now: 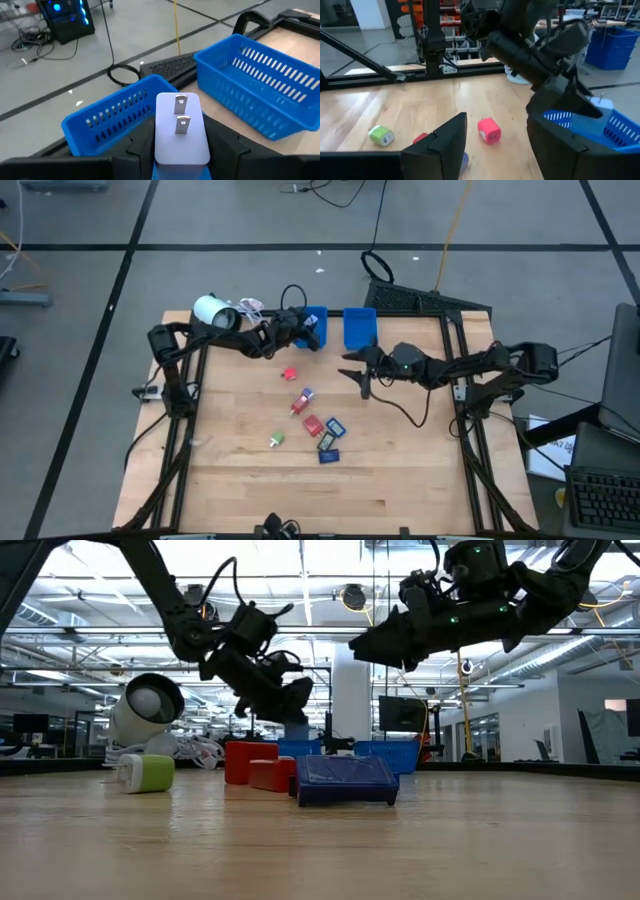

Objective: Pick & Place Office items
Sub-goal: Put the light blue charger adapter into the left basket, then put the pink charger adapter into the left basket

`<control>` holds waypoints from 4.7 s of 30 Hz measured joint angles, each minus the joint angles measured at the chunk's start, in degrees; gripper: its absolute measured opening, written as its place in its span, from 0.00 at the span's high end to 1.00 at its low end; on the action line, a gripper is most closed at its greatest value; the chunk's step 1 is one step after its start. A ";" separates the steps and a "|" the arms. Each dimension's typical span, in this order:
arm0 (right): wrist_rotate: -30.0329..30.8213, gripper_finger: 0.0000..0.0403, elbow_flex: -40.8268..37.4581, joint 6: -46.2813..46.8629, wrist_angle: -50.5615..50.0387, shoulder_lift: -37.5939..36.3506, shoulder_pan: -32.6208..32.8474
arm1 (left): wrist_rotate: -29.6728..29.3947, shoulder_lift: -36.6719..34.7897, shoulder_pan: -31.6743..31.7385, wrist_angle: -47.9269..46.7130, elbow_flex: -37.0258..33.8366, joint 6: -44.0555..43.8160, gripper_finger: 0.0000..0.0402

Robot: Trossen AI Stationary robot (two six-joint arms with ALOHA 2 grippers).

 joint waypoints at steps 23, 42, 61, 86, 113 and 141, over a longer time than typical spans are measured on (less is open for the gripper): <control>0.04 0.51 -0.57 -0.11 -0.16 -0.46 0.02 | -0.49 -0.08 -0.13 -2.35 0.23 -1.41 0.46; 0.05 0.51 -0.57 -0.09 -0.18 -0.43 0.02 | -0.49 -27.90 -5.76 -31.34 0.21 4.23 0.51; 0.05 0.51 -0.53 4.39 -0.40 -0.43 0.13 | 0.85 -59.47 -7.34 -41.88 -16.75 2.48 0.63; 6.21 0.51 -0.51 -1.88 5.86 -0.41 -1.92 | 15.02 -79.65 -2.27 -33.36 -28.43 15.44 0.67; 1.82 0.51 -18.71 4.23 1.29 -38.16 -4.66 | 22.54 -103.43 0.50 -50.35 -28.53 -4.72 0.67; -2.95 0.51 -22.74 -3.18 -0.54 -25.11 10.67 | 4.86 -51.53 -30.45 -13.24 -32.70 -17.21 0.67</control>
